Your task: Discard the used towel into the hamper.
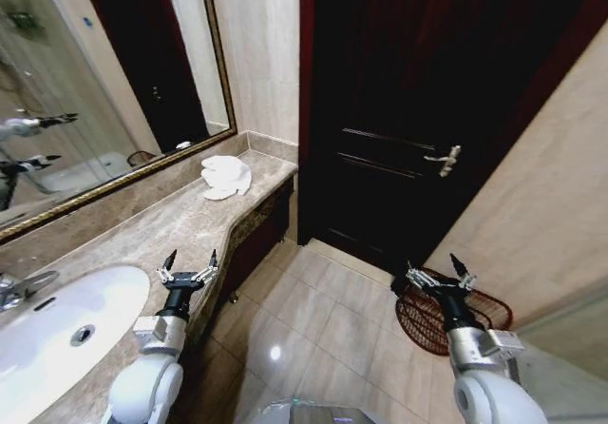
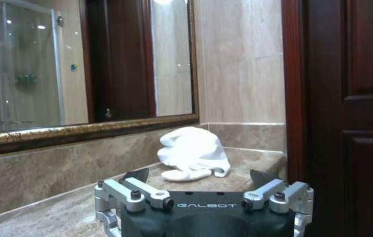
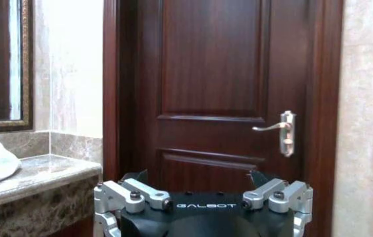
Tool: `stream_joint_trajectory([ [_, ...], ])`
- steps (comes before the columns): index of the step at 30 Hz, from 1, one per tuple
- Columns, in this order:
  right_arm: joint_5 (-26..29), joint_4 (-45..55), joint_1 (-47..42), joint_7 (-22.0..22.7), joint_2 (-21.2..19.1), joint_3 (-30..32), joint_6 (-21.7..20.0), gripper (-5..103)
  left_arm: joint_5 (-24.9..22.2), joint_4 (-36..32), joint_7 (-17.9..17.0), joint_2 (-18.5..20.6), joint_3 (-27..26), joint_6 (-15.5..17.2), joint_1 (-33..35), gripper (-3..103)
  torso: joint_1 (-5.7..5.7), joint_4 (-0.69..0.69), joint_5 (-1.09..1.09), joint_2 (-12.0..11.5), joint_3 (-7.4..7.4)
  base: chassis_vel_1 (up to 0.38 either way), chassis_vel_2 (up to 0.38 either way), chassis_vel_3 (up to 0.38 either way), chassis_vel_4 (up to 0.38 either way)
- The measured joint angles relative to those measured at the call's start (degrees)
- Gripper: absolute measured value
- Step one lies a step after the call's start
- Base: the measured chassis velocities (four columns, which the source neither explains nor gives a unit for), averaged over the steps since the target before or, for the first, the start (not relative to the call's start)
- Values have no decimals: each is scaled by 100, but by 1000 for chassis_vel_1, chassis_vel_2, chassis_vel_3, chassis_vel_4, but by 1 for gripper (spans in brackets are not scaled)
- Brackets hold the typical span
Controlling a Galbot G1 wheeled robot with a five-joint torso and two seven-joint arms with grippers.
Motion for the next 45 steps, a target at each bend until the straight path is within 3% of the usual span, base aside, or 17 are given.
stream_joint_trajectory([
  [27, -91, 56, -57, -49, 36, -51, -20, 100, -142, 90, -28, 1, -20, -225, 10, 100, 0, 2, 0, 0, 0, -71, 121, 118, -76],
  [45, -83, 115, -74, -97, 49, -63, -102, 100, -182, 67, -51, 43, -49, -73, -18, 100, 1, 1, 0, 0, 0, -102, 101, 97, -97],
])
